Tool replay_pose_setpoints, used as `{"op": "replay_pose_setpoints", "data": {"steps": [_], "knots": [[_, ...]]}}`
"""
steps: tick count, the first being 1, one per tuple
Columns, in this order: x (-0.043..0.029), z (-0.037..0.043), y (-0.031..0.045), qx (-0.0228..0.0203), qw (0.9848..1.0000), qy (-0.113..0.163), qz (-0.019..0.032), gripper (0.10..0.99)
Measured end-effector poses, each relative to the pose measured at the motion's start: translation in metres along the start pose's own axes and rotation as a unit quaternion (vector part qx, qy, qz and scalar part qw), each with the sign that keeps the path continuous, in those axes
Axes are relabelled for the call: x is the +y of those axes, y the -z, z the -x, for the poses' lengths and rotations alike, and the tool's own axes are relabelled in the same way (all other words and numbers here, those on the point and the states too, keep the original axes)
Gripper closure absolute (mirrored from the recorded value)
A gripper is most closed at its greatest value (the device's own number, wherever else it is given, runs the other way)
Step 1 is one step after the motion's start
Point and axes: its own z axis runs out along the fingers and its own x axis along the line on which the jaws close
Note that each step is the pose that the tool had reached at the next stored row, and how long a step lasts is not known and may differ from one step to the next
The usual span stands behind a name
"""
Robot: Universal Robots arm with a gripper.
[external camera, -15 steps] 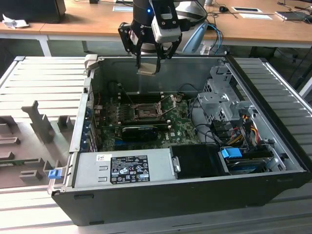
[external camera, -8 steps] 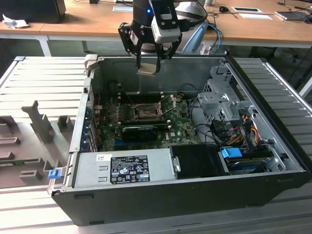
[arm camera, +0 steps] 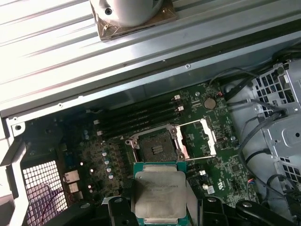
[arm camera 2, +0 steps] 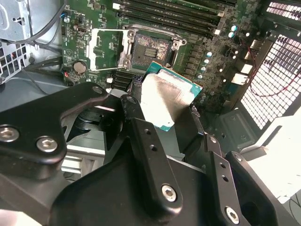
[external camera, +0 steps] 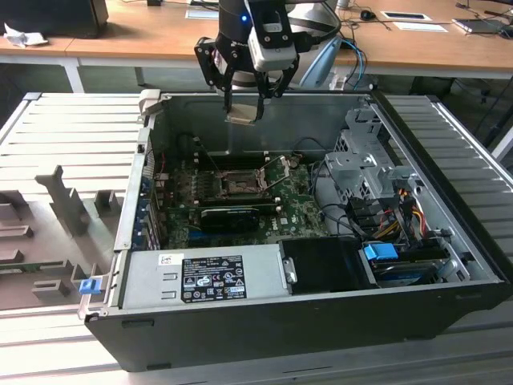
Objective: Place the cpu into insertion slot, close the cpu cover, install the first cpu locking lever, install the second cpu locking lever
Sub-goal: 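Place the cpu into insertion slot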
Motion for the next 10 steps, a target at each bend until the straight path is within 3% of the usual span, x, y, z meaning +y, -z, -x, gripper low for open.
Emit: {"op": "replay_pose_setpoints", "data": {"steps": [10], "knots": [[0.0,0.0,-0.0001,-0.0004,1.0,-0.005,0.0001,0.561]]}}
